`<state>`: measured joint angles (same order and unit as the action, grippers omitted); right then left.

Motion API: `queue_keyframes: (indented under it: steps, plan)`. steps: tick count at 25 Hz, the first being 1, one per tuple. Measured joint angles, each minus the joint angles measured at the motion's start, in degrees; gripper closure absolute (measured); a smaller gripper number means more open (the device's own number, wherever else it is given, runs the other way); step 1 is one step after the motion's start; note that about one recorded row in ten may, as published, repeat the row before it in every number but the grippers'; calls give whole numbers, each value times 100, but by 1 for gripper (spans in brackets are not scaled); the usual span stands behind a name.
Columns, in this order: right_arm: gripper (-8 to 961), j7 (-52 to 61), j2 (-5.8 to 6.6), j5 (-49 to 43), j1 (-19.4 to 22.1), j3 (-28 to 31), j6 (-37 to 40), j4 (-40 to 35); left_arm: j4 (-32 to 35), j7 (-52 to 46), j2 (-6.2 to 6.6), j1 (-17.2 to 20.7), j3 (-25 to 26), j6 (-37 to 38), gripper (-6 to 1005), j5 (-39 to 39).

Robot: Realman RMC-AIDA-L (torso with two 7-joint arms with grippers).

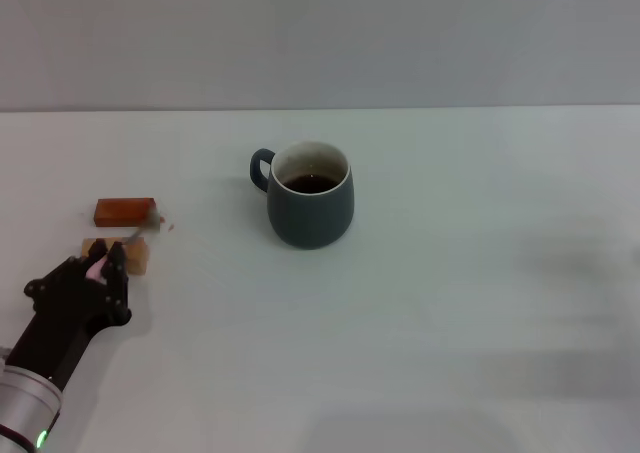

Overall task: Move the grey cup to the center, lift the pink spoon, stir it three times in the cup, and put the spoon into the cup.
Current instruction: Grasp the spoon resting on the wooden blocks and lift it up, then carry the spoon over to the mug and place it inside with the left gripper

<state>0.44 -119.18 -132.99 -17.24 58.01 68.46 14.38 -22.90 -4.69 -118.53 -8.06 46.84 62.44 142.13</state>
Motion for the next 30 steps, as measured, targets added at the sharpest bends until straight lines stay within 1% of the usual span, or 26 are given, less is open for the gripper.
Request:
queue_keyframes:
  steps: [5,12,15,19,22,23,24,25,26,28,30]
  plan:
    - [954,0,0,5,24,0,1,5,-298,252,34,46,-25,135,846,43]
    - [954,0,0,16,114,0,86,12,-442,212,73,16,-4,560,852,185]
    - [955,0,0,22,136,0,118,12,-730,190,162,24,29,599,852,324]
    - [955,0,0,22,209,22,258,20,-1343,182,448,37,10,256,851,365]
    - [955,0,0,28,292,100,344,46,-1872,180,696,71,14,-128,851,404]
    - [955,0,0,32,338,152,378,54,-1993,178,758,86,21,-214,851,428]
    - [955,-1,2,36,376,226,414,49,-2170,176,835,111,29,-322,851,473]
    - [955,-13,4,37,463,434,458,22,-2504,169,986,161,46,-571,851,578]
    - [955,-13,4,37,463,434,458,22,-2504,169,986,161,46,-571,851,578]
    - [954,-37,4,38,578,710,471,-2,-2888,136,1155,212,88,-894,851,722]
    - [954,-46,6,38,708,1105,531,-112,-3182,-59,1281,243,175,-1190,852,1004]
